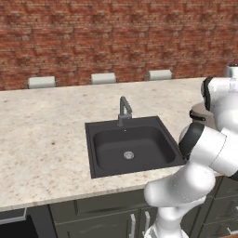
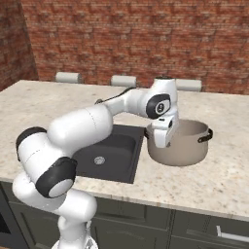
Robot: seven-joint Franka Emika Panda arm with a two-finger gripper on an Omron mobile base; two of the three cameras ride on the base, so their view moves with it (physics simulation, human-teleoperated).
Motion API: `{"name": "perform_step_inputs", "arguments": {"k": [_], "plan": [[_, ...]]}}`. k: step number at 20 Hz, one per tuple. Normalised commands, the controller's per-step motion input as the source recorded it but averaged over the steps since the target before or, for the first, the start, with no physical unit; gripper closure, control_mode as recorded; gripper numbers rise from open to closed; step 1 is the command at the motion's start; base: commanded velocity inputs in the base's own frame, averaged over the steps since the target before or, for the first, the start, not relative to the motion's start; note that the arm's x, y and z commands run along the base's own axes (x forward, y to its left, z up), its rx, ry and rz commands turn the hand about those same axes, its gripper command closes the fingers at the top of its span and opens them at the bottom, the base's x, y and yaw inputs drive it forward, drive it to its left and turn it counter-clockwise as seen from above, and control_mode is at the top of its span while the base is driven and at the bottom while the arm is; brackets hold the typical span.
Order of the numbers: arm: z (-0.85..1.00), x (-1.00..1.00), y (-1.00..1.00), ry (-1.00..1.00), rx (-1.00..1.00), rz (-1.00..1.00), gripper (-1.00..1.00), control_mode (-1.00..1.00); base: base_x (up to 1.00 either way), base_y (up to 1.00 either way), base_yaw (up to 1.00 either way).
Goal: Dump the potato from the pot into the sink. Then turn on the water and wash the potato. Then turn off the water and put the potato back in the pot.
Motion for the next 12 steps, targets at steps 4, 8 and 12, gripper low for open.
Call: {"name": "perform_step_inputs", "arguments": {"k": [4,8,12], "plan": [[0.71,0.14,0.66,0.0,-0.13,0.0,1.0,-1.0,0.0,0.0,0.0],[0.62,0.11,0.6,-0.04,-0.09,0.0,1.0,-1.0,0.0,0.0,0.0],[0.64,0.23,0.52,-0.05,-0.06,0.0,1.0,-1.0,0.0,0.0,0.0]]}}
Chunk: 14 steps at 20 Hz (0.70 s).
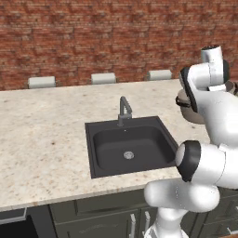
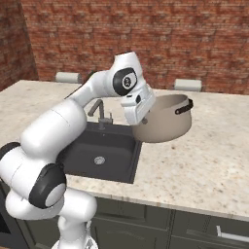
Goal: Dump the potato from the pot into the sink. Then turn on the water and wash the potato. Then turn off the water and put the potato back in the pot.
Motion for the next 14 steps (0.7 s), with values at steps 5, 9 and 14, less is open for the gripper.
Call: {"name": "perform_step_inputs", "arguments": {"k": [5,9,14], "plan": [[0.49,0.25,0.39,-0.03,-0.03,0.0,1.0,-1.0,0.0,0.0,0.0],[0.31,0.39,0.41,0.0,-0.08,0.0,1.0,-1.0,0.0,0.0,0.0],[0.13,0.38,0.39,0.0,-0.12,0.0,1.0,-1.0,0.0,0.0,0.0]]}}
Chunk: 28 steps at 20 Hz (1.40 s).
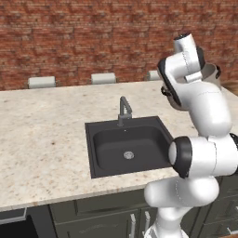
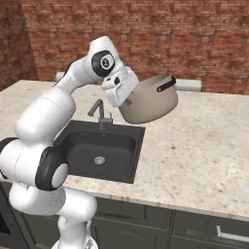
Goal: Dump the potato from the pot into the sink. Then turn on the water and wash the potato. Then turn off the water and put the potato back in the pot.
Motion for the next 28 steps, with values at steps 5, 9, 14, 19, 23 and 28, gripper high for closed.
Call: {"name": "perform_step_inputs", "arguments": {"k": [5,9,14,19,23,28], "plan": [[0.0,0.23,0.36,-0.07,-0.23,0.0,1.0,-1.0,0.0,0.0,0.0],[0.0,0.15,0.36,-0.19,-0.31,0.0,1.0,-1.0,0.0,0.0,0.0],[0.01,0.16,0.55,-0.18,-0.36,0.0,1.0,-1.0,0.0,0.0,0.0],[0.07,0.14,0.59,-0.02,-0.43,0.0,1.0,-1.0,0.0,0.0,0.0],[0.15,0.03,0.32,0.0,-0.42,-0.05,1.0,-1.0,0.0,0.0,0.0],[0.1,0.0,0.08,0.01,-0.42,-0.1,1.0,-1.0,0.0,0.0,0.0]]}}
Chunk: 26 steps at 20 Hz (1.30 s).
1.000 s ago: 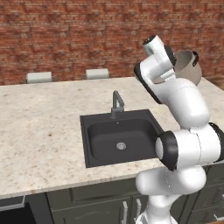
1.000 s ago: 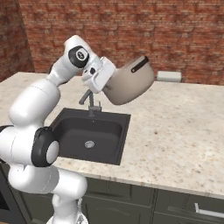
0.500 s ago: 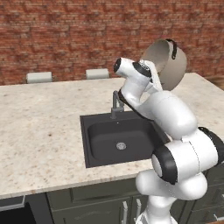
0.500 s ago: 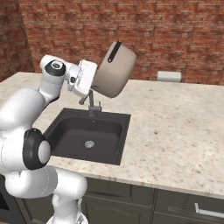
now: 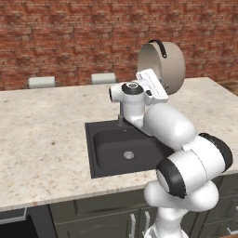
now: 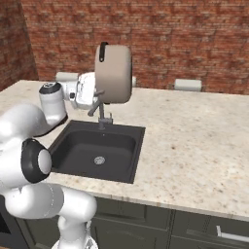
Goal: Dump the potato from the pot into the sink. Then turn on the water and wash the potato. Then turn off the water and put the potato back in the pot.
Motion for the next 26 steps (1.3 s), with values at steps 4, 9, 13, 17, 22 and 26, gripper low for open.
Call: {"name": "perform_step_inputs", "arguments": {"k": [4,9,13,17,22,26], "plan": [[0.11,0.0,0.0,0.0,-0.37,-0.11,1.0,-1.0,0.0,0.0,0.0],[0.13,0.0,0.0,0.0,-0.34,-0.1,1.0,-1.0,0.0,0.0,0.0],[0.15,0.0,0.0,0.0,-0.32,-0.1,1.0,-1.0,0.0,0.0,0.0],[0.17,-0.02,0.01,-0.01,-0.29,-0.09,1.0,-1.0,0.0,0.0,0.0],[0.2,-0.09,0.07,-0.04,-0.27,-0.08,1.0,-1.0,0.0,0.0,0.0],[0.11,-0.03,0.11,-0.1,-0.23,-0.09,1.0,-1.0,0.0,0.0,0.0]]}}
